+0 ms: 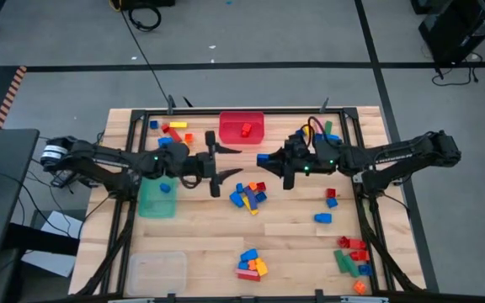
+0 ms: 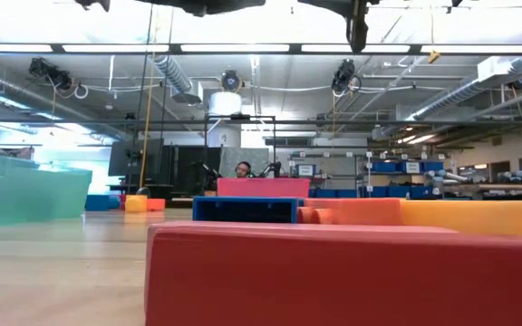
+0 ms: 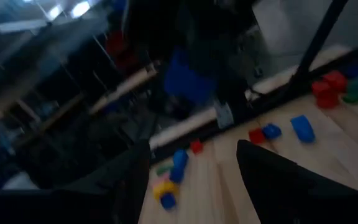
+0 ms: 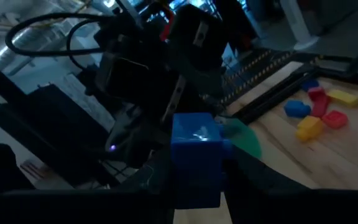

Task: Sort blocks by size
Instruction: Put the blue 4 studded building block into the teal bin

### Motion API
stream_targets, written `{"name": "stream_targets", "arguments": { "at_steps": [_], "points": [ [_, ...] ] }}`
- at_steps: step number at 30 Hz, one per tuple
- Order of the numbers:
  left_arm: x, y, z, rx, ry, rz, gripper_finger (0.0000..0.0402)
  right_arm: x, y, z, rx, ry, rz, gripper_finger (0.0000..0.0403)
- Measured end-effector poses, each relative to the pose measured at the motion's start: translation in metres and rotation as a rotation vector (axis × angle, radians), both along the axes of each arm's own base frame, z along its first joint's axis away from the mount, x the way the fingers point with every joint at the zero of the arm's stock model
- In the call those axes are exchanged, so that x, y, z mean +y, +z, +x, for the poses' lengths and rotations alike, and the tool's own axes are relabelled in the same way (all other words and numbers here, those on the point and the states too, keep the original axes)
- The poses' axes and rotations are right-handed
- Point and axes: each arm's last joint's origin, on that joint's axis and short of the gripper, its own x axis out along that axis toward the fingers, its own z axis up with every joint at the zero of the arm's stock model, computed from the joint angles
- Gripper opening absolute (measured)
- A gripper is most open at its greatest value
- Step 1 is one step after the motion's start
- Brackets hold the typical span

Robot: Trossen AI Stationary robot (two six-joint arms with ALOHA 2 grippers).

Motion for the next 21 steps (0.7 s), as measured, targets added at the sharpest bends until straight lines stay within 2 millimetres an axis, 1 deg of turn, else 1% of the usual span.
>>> {"name": "stream_targets", "arguments": {
  "at_steps": [5,14,21],
  "points": [
    [0.000,-0.002,0.013,-0.050,0.007,0.033,0.0248,0.000,-0.001,0.000,0.007,0.003,0.000,0.0109],
    [-0.003,0.005,0.045,-0.058,-0.025,0.036,0.0248,-0.005,-0.005,0.000,0.048,-0.008,-0.004,0.0109],
    [-0.004,0.004,0.058,-0.053,-0.045,0.037,0.0248,-0.005,-0.004,0.000,0.046,0.004,-0.007,0.0109]
  ]
}}
